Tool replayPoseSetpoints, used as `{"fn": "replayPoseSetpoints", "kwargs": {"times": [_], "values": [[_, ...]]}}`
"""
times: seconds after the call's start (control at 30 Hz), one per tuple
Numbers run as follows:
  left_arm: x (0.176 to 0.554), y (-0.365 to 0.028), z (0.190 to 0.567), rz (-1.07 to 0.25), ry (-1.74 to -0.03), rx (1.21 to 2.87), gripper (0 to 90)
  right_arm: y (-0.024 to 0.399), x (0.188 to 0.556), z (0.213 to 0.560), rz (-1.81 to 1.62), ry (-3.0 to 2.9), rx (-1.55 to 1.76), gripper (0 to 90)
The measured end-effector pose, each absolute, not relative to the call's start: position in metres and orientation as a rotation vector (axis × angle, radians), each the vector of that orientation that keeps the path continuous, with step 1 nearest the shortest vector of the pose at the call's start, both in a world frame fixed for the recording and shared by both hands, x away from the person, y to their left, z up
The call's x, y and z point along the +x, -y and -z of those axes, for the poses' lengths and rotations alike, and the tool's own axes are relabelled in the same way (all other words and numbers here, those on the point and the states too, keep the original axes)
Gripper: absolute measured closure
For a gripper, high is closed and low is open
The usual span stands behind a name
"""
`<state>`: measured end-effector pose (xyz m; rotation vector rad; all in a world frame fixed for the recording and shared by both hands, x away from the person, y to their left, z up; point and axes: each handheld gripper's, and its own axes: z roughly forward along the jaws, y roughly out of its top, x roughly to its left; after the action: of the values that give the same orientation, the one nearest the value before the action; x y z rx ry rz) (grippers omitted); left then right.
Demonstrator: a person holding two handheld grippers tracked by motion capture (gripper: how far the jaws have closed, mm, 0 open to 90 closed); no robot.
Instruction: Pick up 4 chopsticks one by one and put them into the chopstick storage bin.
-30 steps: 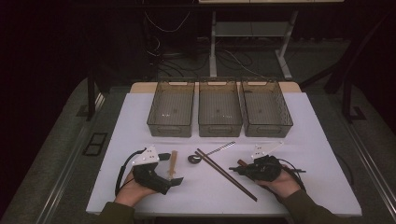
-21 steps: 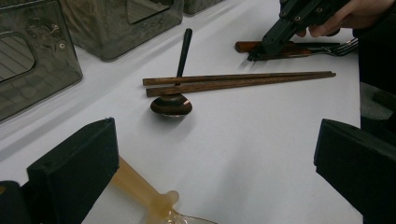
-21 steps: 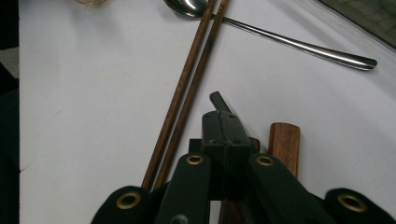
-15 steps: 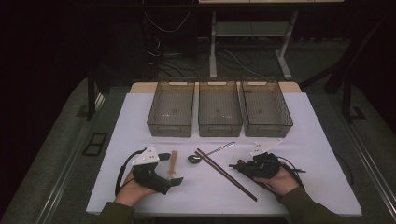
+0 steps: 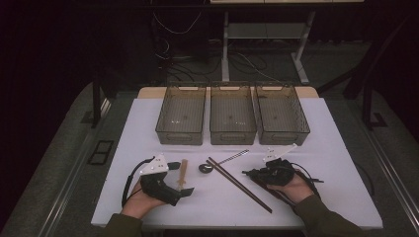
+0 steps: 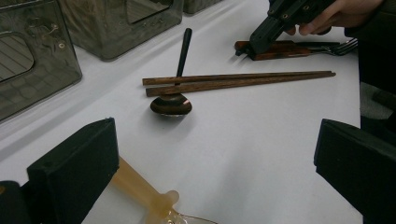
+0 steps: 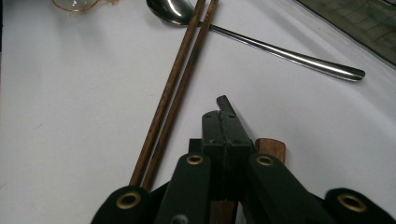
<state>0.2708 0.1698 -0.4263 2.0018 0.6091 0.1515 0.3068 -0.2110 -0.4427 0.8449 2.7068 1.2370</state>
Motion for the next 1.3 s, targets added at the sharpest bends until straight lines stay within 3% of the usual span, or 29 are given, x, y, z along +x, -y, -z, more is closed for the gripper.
{"fn": "replayPoseSetpoints", "kwargs": {"times": [1.3], "values": [[0.27,-0.169,0.426,-0.152,-0.605,2.005,0.0,0.21,0.332,0.446,-1.233,-2.653,0.907,89.9]]}}
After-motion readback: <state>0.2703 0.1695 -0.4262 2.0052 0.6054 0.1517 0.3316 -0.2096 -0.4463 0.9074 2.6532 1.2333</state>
